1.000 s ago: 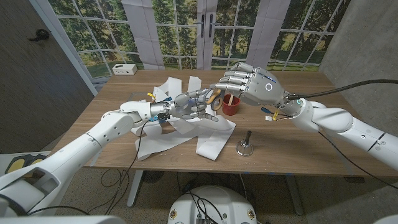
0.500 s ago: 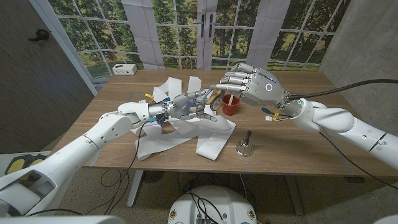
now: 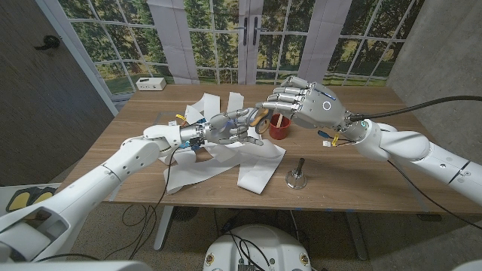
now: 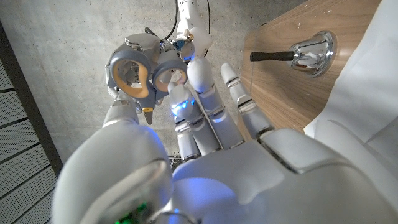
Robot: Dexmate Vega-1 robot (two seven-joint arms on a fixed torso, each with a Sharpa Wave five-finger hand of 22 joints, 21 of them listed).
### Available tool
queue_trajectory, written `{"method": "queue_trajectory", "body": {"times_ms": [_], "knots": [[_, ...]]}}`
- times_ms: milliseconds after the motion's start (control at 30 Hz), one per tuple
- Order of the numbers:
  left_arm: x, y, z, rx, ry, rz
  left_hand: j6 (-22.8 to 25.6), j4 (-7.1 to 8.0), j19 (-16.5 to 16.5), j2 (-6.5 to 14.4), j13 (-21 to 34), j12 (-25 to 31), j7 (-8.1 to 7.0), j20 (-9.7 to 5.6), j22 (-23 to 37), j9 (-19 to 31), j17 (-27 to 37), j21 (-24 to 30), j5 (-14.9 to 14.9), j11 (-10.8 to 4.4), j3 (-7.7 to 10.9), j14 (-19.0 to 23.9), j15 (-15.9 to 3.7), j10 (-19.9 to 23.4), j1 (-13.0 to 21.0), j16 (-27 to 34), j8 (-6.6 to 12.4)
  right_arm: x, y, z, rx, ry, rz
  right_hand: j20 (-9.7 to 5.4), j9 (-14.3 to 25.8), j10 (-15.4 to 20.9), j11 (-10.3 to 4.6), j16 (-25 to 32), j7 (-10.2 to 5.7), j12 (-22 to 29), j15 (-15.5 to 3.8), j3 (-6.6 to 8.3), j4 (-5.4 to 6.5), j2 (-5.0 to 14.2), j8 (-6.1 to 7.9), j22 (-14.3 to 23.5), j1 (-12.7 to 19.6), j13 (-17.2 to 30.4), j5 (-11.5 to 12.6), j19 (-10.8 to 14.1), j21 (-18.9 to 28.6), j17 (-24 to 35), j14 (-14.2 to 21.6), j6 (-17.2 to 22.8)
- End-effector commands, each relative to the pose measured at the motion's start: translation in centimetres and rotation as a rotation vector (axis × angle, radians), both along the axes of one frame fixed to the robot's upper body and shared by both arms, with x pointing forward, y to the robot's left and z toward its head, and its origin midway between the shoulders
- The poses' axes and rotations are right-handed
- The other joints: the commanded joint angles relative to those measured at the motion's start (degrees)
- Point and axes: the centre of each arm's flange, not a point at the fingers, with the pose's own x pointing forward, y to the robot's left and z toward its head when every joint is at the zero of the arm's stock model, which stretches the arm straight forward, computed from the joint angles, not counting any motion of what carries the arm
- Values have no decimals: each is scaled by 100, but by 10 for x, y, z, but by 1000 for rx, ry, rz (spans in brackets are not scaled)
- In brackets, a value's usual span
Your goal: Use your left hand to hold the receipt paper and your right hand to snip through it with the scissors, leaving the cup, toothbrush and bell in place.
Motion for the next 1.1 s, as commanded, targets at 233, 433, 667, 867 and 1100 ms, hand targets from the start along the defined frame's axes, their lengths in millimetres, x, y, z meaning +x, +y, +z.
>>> {"method": "queue_trajectory", "body": {"times_ms": [233, 433, 667, 867, 1100], "knots": [[2, -7, 2, 24, -6, -19, 418, -2, 1, 81, 1, 8, 471, 52, 16, -33, 17, 5, -36, -102, -54, 18, 11, -150, -15, 18, -24, 2, 2, 2, 0, 3, -12, -806, 34, 334, -283, -15, -2, -10, -1112, 22, 15, 124, -9, -9, 84, 162, 36, -40, 82, 12, 318, 54], [2, -7, 1, 34, -12, -26, 373, -73, -27, 55, 94, 63, 484, 58, 17, -52, 50, 1, -54, -99, -58, -10, 19, -192, 90, 57, -37, 4, 1, 1, -8, 10, -16, -803, 35, 366, -284, -14, -3, -1, -1112, 21, 11, 119, -9, -10, 89, 183, 36, -55, 107, 20, 330, 56], [3, -6, 1, 46, -18, -25, 289, -99, -74, -16, 39, 23, 474, 77, 17, -69, 38, -13, -69, -110, -114, -64, 14, -242, 99, 49, -55, 8, 0, 0, -13, 13, -22, -804, 37, 374, -282, -17, -1, -7, -1112, 21, 12, 122, -12, -11, 89, 196, 34, -77, 130, 26, 334, 54], [4, -8, 0, 45, -16, -30, 274, -127, -98, 30, 35, 20, 484, 86, 21, -78, -12, -15, -69, -108, -103, -56, 11, -254, 171, 39, -47, 11, -2, -2, -17, 17, -25, -800, 38, 371, -283, -18, -3, -28, -1112, 22, 12, 121, -10, -11, 89, 190, 37, -94, 153, 34, 337, 62], [4, -9, 1, 46, -14, -30, 196, -130, -90, 47, -13, -5, 485, 95, 25, -89, -50, -4, -83, -107, -123, -95, 13, -245, 180, 16, -63, 11, 0, -2, -13, 16, -20, -797, 41, 364, -284, -20, -3, -47, -1112, 19, 10, 114, -10, -11, 89, 194, 37, -105, 181, 36, 347, 68]]}}
